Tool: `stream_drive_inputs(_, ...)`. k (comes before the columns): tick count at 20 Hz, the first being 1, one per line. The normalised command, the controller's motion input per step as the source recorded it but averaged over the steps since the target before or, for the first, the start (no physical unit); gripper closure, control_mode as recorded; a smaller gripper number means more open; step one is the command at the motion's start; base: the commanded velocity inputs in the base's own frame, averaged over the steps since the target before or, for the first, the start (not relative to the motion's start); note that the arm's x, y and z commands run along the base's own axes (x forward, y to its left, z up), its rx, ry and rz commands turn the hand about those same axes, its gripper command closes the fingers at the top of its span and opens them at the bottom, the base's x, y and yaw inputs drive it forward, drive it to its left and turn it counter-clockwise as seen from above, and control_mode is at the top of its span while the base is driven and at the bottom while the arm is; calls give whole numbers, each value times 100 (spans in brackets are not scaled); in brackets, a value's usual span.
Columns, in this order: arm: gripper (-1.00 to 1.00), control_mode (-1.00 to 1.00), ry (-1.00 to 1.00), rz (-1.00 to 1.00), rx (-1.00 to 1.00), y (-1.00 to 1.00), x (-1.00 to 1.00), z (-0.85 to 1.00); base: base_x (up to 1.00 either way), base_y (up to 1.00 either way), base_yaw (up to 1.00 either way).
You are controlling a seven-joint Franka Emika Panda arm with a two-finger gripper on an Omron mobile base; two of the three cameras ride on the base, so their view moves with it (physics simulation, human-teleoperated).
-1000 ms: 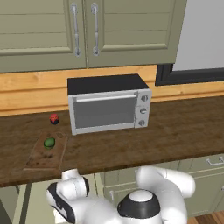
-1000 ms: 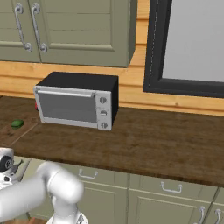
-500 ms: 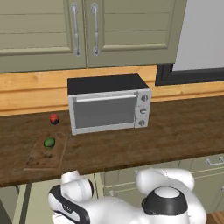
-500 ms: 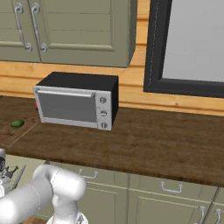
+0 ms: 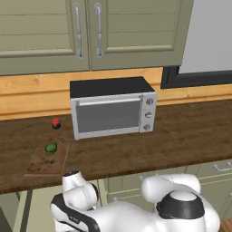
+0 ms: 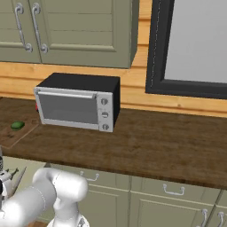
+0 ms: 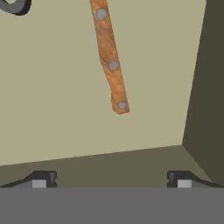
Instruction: Place the appropriate cutting tool for cutting the avocado skin on the cutting board.
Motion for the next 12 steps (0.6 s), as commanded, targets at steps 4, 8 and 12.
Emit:
stream_drive_inputs(4,-100,-100,-20,0,-1,8,39,0,0,0,0)
stream_drive_inputs(8,-100,-100,-4,3,0,1,39,-8,0,0,0)
stream_drive_inputs(12,-100,-100,0,4,0,0,44,-22,0,0,0)
